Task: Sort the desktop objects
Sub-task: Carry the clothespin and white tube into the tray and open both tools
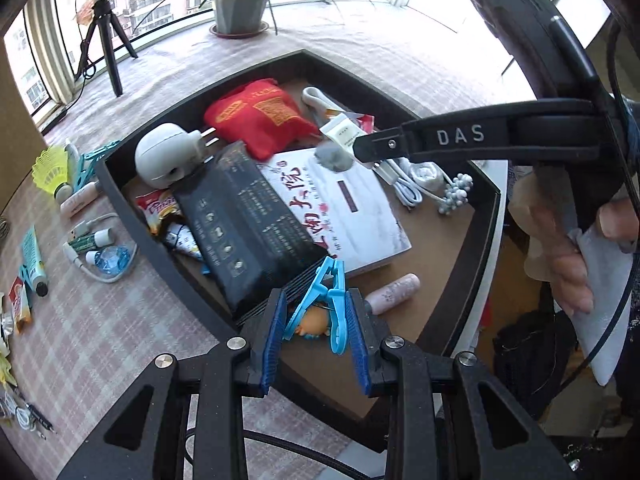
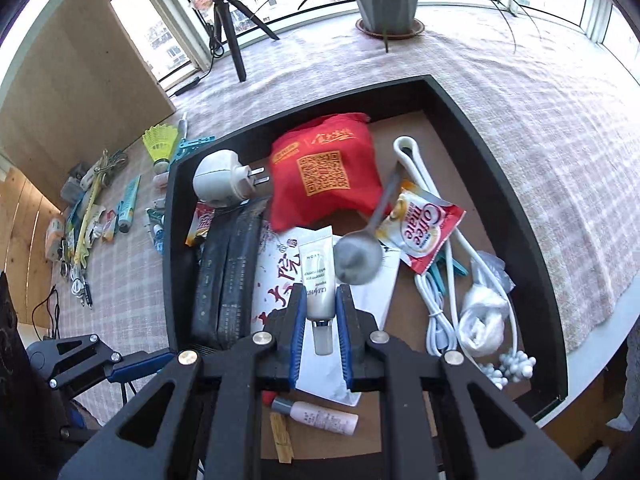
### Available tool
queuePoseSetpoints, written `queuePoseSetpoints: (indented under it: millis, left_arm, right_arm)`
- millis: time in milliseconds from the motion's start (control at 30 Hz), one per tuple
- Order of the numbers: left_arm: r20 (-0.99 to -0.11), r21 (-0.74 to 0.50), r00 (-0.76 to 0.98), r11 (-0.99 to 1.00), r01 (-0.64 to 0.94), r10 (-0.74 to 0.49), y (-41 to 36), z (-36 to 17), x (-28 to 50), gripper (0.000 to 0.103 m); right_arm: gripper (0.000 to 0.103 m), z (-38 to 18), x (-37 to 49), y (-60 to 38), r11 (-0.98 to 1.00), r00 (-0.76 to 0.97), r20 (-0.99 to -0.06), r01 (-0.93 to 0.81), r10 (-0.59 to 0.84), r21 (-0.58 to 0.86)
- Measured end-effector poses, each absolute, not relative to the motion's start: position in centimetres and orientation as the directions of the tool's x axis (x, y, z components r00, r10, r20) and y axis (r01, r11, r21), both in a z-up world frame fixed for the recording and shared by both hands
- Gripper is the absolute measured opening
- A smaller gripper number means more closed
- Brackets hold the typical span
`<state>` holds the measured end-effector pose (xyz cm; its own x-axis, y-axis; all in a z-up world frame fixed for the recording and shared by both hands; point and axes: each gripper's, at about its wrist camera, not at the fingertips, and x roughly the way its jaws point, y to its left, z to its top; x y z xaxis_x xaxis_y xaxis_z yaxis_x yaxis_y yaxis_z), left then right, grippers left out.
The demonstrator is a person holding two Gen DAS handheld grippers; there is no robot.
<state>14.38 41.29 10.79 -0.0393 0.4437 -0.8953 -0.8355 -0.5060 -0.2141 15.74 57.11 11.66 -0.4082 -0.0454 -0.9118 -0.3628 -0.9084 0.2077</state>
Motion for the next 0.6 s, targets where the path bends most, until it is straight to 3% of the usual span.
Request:
queuePoseSetpoints:
  millis: [133, 233, 333, 600]
  left_arm:
    - [-0.893, -0.219, -0.023, -0.479, -0.850, 0.449, 42.2, 11.1, 15.3, 0.030]
    - [-0.894, -0.211, -0.029, -0.478, -0.853, 0.448, 42.4, 11.2, 15.6, 0.054]
    - [-0.888, -0.214, -0.048, -0.503, -0.837, 0.457, 41.8, 11.4, 15.0, 0.054]
    - [-0.884, -0.217, -0.099, -0.590, -0.778, 0.456, 39.5, 11.8, 12.5, 0.051]
  right_arm:
    - [0.015, 11.7, 15.9, 57.5, -0.904, -0.408, -0.912, -0.375, -0.038, 0.205]
    - [0.017, 11.8, 15.7, 57.2, -0.906, -0.403, -0.914, -0.367, -0.048, 0.209]
    - [0.030, 12.0, 15.4, 56.9, -0.908, -0.405, -0.914, -0.367, -0.039, 0.201]
    - [0.031, 12.4, 14.3, 55.1, -0.923, -0.405, -0.913, -0.329, -0.052, 0.199]
